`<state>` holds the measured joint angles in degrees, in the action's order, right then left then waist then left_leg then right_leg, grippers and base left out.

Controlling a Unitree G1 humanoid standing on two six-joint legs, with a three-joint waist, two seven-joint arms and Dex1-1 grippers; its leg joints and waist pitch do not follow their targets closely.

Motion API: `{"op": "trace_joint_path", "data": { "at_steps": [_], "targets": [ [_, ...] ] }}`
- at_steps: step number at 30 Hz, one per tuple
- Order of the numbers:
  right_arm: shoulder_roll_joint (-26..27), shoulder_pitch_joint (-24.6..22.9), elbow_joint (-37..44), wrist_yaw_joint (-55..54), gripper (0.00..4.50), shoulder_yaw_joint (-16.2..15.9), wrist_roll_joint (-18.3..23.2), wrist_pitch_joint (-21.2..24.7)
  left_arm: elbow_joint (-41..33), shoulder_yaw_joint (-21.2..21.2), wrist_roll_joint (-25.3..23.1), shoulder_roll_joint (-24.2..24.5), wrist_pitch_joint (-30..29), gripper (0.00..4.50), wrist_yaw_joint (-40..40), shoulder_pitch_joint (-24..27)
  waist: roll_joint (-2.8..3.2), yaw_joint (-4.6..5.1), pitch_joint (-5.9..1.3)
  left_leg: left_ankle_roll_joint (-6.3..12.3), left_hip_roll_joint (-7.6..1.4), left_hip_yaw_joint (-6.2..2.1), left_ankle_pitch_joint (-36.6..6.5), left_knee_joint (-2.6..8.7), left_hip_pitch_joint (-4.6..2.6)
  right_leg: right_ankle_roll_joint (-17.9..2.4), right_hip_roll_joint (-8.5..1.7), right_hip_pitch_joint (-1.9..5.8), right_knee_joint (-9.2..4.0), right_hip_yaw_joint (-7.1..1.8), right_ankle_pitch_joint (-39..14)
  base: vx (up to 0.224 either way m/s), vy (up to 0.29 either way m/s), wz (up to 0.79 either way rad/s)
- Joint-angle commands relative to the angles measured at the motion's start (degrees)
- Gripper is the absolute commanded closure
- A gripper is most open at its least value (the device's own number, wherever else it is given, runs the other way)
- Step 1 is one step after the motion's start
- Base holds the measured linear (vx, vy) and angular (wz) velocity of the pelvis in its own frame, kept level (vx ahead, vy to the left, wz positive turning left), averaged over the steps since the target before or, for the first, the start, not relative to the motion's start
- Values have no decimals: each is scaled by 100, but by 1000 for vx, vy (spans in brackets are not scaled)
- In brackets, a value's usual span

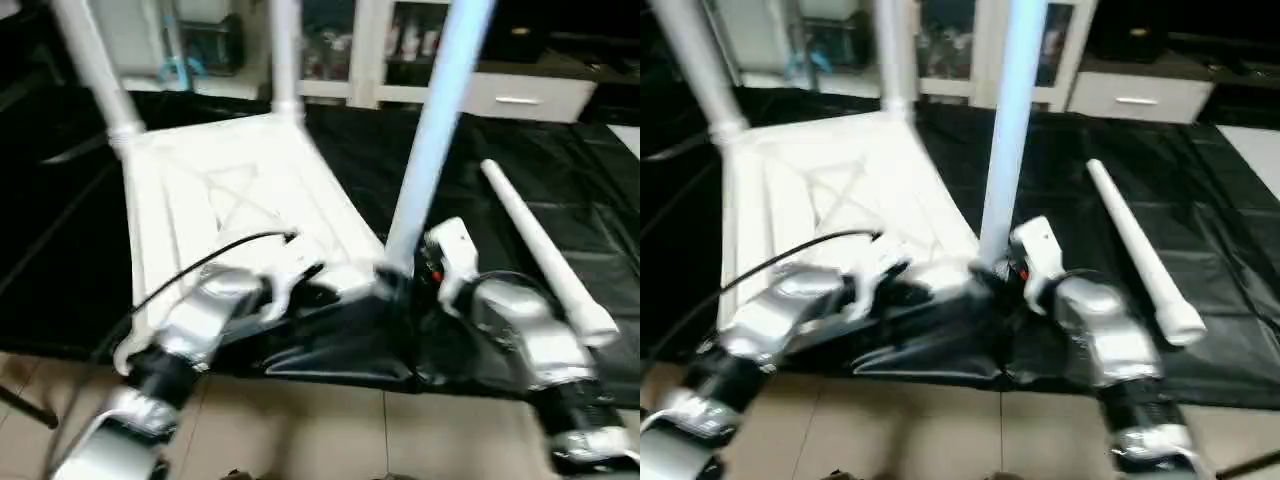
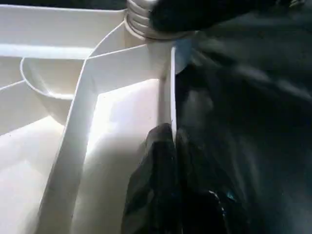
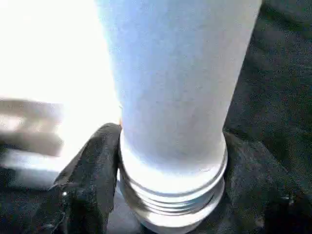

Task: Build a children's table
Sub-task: Rotate leg to tighten

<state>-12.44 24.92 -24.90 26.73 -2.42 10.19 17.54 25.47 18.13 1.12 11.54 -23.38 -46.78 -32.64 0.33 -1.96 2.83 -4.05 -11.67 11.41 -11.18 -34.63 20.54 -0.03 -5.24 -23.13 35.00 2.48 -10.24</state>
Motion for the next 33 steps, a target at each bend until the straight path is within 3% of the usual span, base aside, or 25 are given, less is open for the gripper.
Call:
{"op": "trace_joint_path", "data": {
  "at_steps": [1,3,5,8,9,14,15,16,21,22,27,28,29,30,31,32,33],
  "targets": [
    [184,64,-319,-472,178,-61,-127,16,95,95,-41,-202,-66,450,233,-147,-19,7,-333,-171,-80,-119,-1723,489,-34,-872,-225,209,-534,-140,-2156,0,0,0],
    [394,184,-555,-806,178,-31,-176,-89,253,79,-116,-354,-90,450,508,-249,13,13,-342,-134,-75,-111,-1714,480,-37,-886,-225,186,-530,-151,-2055,0,0,0],
    [574,334,-842,-1142,178,26,-194,-195,435,36,-208,-494,-108,450,871,-350,1,32,-344,-111,-64,-95,-1663,469,-31,-928,-213,187,-528,-151,-1926,0,0,0],
    [1059,854,-1846,-2261,178,338,-298,-569,1028,-166,-503,-872,92,450,2010,-633,15,39,-352,-134,-62,-86,-1668,462,-65,-996,-200,164,-527,-146,-1788,0,0,0],
    [1111,918,-1962,-2398,178,380,-322,-621,1097,-185,-532,-907,127,450,2102,-663,-13,39,-347,-133,-67,-87,-1700,466,-65,-995,-201,164,-529,-147,-1787,0,0,0],
    [1411,1278,-2500,-2660,178,550,-252,-931,1314,-280,-565,-996,216,450,2400,-781,4,25,-363,-53,-62,-89,-1669,475,-35,-999,-206,195,-494,-138,-1508,0,0,0],
    [1458,1347,-2589,-2564,178,564,-228,-1060,1323,-296,-558,-984,215,450,2411,-791,-87,32,-364,-14,-62,-79,-1636,473,-21,-987,-203,208,-502,-135,-1499,0,0,0],
    [1458,1347,-2589,-2564,178,564,-228,-1060,1323,-296,-558,-984,215,450,2411,-791,-42,12,-369,23,-63,-85,-1534,470,-17,-998,-220,214,-479,-142,-1450,0,0,0],
    [1465,1412,-2596,-2107,178,564,-164,-1379,1248,-301,-520,-876,190,450,2208,-735,-36,12,-365,117,-70,-70,-1378,462,-9,-1100,-216,218,-461,-145,-1232,0,0,0],
    [1438,1395,-2535,-2053,122,571,-154,-1388,1209,-293,-499,-851,174,450,2121,-713,-22,15,-358,116,-70,-69,-1428,466,-16,-1110,-215,211,-471,-145,-1298,0,0,0],
    [983,1111,-1769,-1318,89,510,-88,-1194,676,-51,-342,-473,53,450,1082,-416,-31,40,-370,161,-78,-107,-1352,490,57,-1039,-224,279,-457,-131,-1320,0,0,0],
    [895,1052,-1647,-1142,73,469,-85,-1122,588,14,-328,-396,56,450,915,-363,0,36,-383,188,-89,-89,-1222,465,30,-1111,-218,246,-442,-139,-1099,0,0,0],
    [802,991,-1525,-981,73,425,-86,-1042,509,71,-313,-324,46,450,764,-313,-8,47,-392,212,-91,-87,-1140,454,25,-1172,-212,252,-427,-141,-938,0,0,0],
    [591,856,-1273,-697,64,327,-106,-864,361,162,-280,-183,-47,450,508,-221,-10,34,-421,289,-90,-76,-861,421,27,-1324,-199,267,-361,-145,-431,0,0,0],
    [412,732,-1037,-401,57,232,-74,-730,244,243,-259,-62,-59,450,289,-157,30,8,-418,336,-91,-73,-747,414,23,-1386,-193,263,-338,-143,-219,0,0,0],
    [265,632,-843,-138,52,156,-34,-622,153,311,-243,39,-54,450,103,-109,19,-27,-412,480,-95,-50,-581,396,17,-1530,-183,263,-312,-143,144,0,0,0],
    [118,534,-639,156,45,91,35,-473,62,362,-219,132,-55,450,-64,-66,26,-30,-411,497,-95,-45,-580,393,13,-1570,-185,263,-309,-144,168,0,0,0]
  ]
}}
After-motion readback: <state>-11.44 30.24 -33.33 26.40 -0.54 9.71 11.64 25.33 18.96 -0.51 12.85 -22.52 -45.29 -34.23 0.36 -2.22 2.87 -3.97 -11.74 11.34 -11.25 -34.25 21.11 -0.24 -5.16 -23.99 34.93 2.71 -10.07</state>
